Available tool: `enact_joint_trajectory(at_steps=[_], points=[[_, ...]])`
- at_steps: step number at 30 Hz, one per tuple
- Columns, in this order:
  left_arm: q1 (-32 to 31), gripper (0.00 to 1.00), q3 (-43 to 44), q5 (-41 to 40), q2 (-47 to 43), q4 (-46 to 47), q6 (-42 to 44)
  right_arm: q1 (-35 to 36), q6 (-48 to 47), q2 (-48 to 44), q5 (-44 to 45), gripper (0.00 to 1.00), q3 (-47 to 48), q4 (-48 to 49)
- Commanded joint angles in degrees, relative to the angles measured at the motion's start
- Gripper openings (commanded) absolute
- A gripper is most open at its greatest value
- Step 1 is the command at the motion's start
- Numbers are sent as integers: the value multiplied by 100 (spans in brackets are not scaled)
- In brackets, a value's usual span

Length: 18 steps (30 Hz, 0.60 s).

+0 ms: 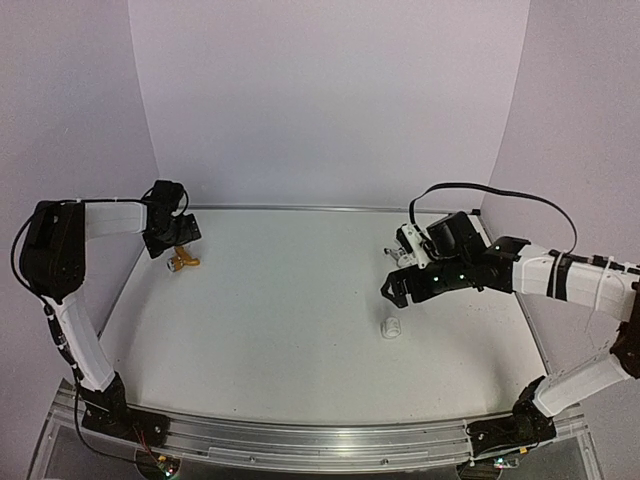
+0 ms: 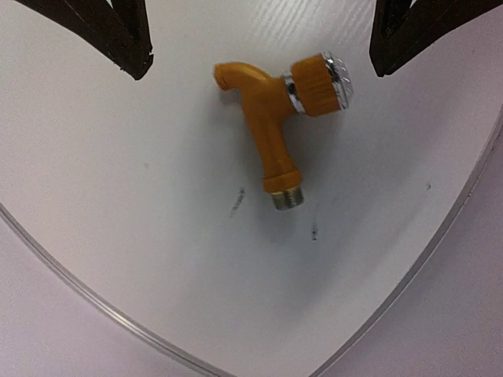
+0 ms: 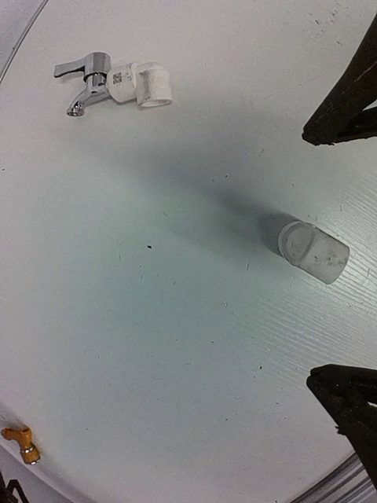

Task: Install the water faucets

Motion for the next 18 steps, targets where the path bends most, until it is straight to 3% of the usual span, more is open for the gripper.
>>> enact_joint_trajectory(at_steps=[1,12,18], points=[[249,100,808,49,651,-601,-352,25,-165,-395,173,98,-196,349],[-28,99,1355,-512,1546,-1001,-523,25,-176,-491,25,98,-292,579],[-26,92,1344,-996,1627,-1057,-525,27,-87,-469,-83,98,-272,630]])
